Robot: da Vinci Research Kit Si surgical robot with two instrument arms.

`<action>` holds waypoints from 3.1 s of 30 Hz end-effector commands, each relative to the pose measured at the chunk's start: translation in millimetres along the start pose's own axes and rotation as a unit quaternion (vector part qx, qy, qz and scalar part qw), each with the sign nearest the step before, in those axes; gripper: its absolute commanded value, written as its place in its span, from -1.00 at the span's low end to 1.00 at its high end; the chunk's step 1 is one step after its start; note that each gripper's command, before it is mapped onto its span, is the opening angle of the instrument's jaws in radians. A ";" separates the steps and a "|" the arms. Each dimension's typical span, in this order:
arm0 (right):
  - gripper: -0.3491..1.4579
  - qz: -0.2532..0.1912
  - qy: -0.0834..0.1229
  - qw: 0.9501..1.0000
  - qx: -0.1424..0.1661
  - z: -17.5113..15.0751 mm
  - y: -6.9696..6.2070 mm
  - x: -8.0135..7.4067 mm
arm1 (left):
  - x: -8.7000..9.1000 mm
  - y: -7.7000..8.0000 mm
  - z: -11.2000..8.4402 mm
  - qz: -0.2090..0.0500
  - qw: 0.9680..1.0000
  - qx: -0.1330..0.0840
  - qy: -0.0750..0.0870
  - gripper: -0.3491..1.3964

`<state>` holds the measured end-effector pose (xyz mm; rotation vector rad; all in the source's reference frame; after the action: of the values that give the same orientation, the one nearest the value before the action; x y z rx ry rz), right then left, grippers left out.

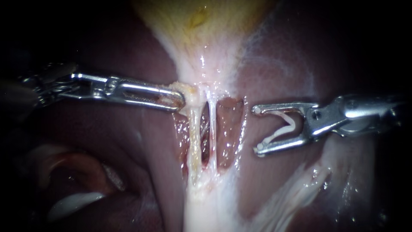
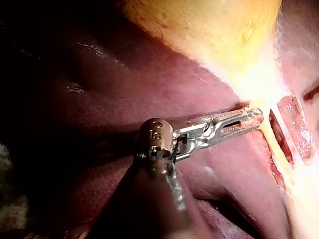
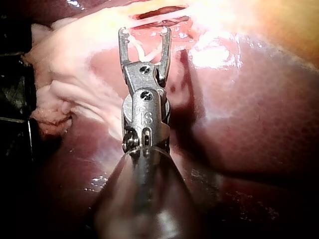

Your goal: Clipping first clip left tube

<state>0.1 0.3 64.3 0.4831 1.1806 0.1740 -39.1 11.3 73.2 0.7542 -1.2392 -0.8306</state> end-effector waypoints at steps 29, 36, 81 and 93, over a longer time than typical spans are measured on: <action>-0.06 0.000 0.000 1.000 0.002 0.1 0.0 -0.2 | -2.6 -6.2 -5.1 -0.010 1.000 0.017 -0.002 -1.00; -0.06 0.000 0.000 1.000 0.001 0.3 0.0 -0.1 | -2.6 -6.2 -5.2 -0.010 1.000 0.017 -0.002 -1.00; -0.06 0.045 0.001 0.999 0.026 12.7 -0.8 -2.8 | -2.5 -6.2 -5.0 -0.010 1.000 0.017 -0.002 -1.00; -0.06 0.059 -0.014 0.998 0.026 15.5 -0.2 -4.7 | -2.5 -6.2 -4.9 -0.010 1.000 0.017 -0.002 -1.00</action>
<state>12.6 -5.9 72.9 0.6017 1.1304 0.2435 -35.4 10.5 65.9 0.7929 -1.2541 -0.8293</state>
